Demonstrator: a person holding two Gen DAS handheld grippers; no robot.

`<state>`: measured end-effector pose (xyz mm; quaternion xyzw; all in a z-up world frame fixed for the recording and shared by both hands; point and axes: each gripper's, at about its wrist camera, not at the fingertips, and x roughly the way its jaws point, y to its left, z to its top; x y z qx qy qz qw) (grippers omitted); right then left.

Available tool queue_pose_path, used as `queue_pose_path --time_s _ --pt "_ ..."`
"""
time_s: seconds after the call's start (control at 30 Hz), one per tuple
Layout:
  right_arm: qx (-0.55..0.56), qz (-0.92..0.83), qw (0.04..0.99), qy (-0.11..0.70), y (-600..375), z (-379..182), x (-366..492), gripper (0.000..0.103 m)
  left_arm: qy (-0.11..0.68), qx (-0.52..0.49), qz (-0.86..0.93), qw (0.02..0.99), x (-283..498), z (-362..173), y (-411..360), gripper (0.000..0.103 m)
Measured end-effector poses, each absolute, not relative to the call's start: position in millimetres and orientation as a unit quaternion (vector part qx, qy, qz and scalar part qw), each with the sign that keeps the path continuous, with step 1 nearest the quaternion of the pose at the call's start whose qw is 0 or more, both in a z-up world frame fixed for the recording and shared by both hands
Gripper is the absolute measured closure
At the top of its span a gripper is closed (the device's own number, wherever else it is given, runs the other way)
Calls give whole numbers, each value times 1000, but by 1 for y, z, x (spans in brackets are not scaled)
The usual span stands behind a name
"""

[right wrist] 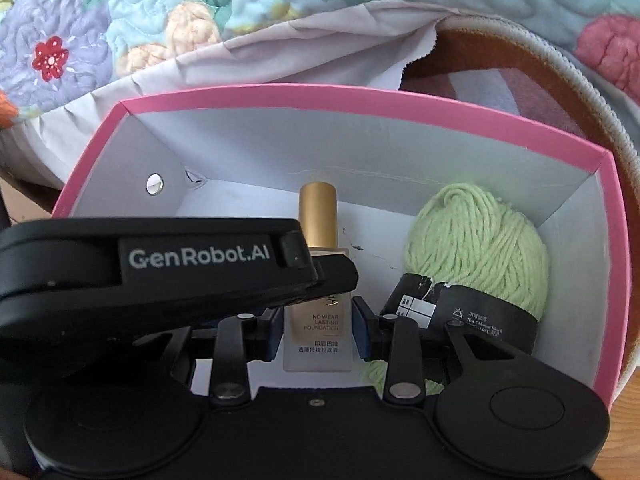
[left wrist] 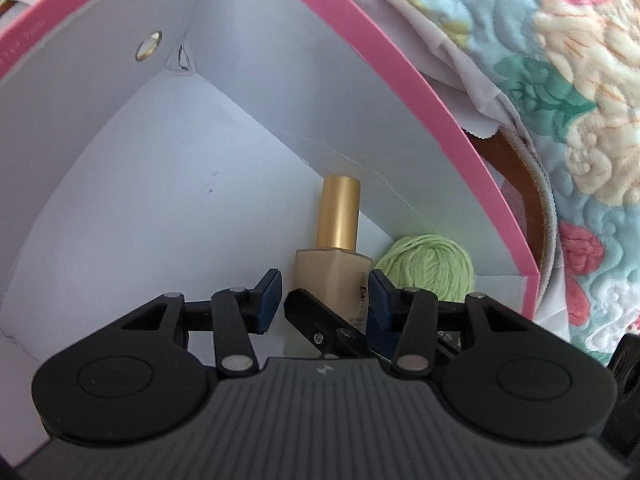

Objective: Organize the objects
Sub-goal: 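Lower the foundation bottle into the pink box beside the yarn and release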

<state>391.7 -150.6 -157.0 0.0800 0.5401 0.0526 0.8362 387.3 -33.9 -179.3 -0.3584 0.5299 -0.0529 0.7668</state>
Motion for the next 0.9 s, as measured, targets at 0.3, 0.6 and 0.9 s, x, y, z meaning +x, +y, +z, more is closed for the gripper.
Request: queue_pose_path --time_s 0.3,0.6,0.9 --pt "60 105 822 557 -151 -146 378 53 542 -345 -49 765 384 -178 -32 76" --pt "95 103 824 550 -167 -156 348 79 549 -303 -79 775 384 -175 -60 79" --pt "116 101 844 514 -172 -148 337 84 542 -272 -98 789 376 -167 -68 80"
